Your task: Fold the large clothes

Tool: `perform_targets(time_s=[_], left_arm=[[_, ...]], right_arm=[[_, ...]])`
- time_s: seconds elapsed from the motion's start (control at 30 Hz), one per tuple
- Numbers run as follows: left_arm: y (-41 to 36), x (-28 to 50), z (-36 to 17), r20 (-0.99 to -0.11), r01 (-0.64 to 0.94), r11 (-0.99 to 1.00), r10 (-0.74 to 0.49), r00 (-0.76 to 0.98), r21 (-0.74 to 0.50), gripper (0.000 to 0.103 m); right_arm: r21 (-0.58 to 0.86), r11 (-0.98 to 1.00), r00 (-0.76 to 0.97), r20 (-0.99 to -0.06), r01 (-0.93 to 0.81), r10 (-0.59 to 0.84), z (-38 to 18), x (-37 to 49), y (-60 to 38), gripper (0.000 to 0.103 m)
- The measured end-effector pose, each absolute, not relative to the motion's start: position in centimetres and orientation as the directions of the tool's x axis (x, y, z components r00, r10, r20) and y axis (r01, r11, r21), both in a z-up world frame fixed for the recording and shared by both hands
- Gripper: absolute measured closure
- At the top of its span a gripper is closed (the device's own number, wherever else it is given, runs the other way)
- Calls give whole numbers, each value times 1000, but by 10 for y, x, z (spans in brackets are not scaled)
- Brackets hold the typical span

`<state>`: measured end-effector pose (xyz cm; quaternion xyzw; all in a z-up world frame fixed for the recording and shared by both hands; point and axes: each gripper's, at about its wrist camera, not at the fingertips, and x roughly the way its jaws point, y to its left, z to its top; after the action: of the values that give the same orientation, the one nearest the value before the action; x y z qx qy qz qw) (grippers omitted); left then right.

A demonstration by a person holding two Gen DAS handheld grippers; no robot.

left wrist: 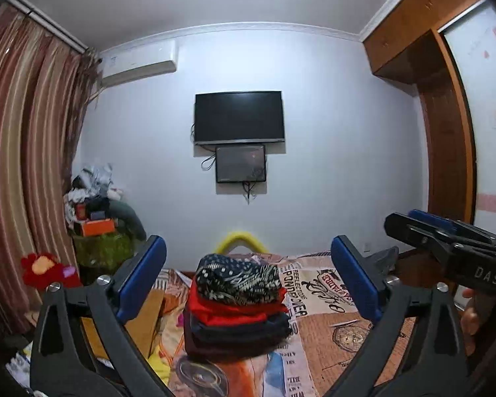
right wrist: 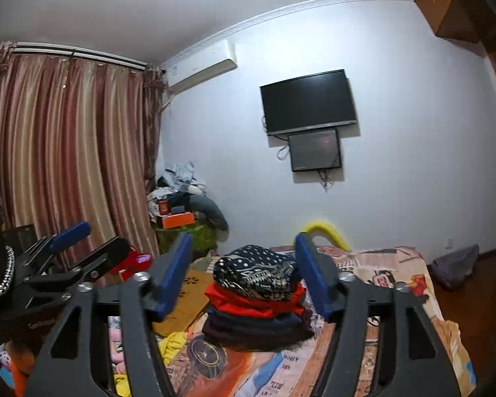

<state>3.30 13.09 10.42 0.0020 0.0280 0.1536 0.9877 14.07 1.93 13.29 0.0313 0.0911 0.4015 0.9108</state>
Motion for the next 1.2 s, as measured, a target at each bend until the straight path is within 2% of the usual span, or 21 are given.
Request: perform_targets(time_s=[0.03, 0.1, 0.47, 1.2], left_arm=[[130, 32, 101, -61, -307, 951, 308, 950, 14, 0], [130, 31, 97, -69, -328, 945, 328, 942, 16, 0], [130, 29, 89, -65, -355, 934, 356, 932, 25, 0], [140, 36, 82, -100, -343, 939, 341, 935, -1, 0]], right_arm=[[120, 689, 675, -143, -715, 724, 131, 141, 21, 23], [103, 709, 696, -139, -698, 705, 130, 140, 19, 18], [93, 717, 695, -188, -691, 694, 126, 151, 19, 16], [77, 713, 686, -220, -697, 694, 118, 137, 13, 16]])
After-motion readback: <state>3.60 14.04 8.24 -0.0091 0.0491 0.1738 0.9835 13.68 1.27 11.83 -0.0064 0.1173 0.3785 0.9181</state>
